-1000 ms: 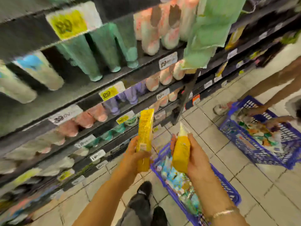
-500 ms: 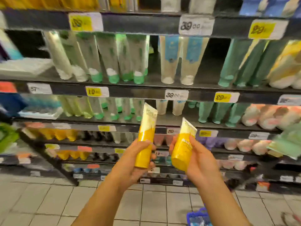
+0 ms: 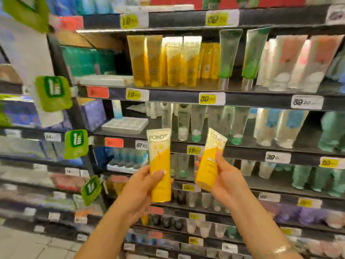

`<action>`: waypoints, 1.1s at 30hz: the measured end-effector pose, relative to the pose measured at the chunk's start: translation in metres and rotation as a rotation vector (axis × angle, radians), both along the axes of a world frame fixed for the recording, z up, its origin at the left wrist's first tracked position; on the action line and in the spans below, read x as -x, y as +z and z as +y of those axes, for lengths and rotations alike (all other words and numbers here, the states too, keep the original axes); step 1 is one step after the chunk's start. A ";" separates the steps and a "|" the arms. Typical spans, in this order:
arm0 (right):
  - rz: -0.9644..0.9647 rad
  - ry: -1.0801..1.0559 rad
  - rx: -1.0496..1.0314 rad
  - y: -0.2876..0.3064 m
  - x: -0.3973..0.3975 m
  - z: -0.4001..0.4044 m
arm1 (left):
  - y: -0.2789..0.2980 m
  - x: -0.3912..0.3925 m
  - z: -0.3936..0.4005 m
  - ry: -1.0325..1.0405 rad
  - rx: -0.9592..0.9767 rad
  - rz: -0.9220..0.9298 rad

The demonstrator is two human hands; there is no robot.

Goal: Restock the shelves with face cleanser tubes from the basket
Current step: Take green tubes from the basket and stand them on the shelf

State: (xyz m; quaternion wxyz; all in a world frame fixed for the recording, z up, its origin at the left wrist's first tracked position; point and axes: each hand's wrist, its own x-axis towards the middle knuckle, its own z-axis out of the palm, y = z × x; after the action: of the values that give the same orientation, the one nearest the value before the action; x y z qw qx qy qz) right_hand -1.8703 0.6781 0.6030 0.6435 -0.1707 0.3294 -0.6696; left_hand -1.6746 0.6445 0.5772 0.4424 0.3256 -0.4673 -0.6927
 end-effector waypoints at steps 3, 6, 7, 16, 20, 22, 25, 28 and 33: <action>0.052 0.010 0.057 0.009 -0.027 -0.015 | 0.015 -0.033 -0.018 -0.017 0.049 -0.035; 0.128 -0.004 0.102 0.021 -0.039 -0.029 | 0.033 -0.050 -0.040 -0.037 0.099 -0.085; 0.146 -0.023 0.115 0.026 -0.039 -0.034 | 0.040 -0.051 -0.049 -0.041 0.119 -0.104; 0.305 -0.143 0.234 0.107 -0.002 -0.104 | 0.136 -0.009 -0.128 -0.018 0.364 -0.208; 0.363 -0.133 0.319 0.142 0.022 -0.144 | 0.175 0.018 -0.160 -0.003 0.460 -0.255; 0.424 -0.141 0.370 0.155 0.031 -0.165 | 0.190 0.031 -0.176 0.014 0.490 -0.272; 0.564 -0.207 0.442 0.165 0.038 -0.194 | 0.204 0.047 -0.198 0.026 0.533 -0.257; 0.641 -0.248 0.519 0.168 0.042 -0.213 | 0.209 0.061 -0.216 0.054 0.536 -0.240; 0.760 -0.285 0.549 0.161 0.049 -0.233 | 0.195 0.075 -0.235 0.014 0.573 -0.282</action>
State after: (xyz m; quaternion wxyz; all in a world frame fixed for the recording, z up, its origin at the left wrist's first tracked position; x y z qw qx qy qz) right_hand -1.9193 0.4454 0.7636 0.3111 -0.5196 0.3721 -0.7034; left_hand -1.7495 0.4097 0.7721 0.4519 0.2836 -0.6978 -0.4779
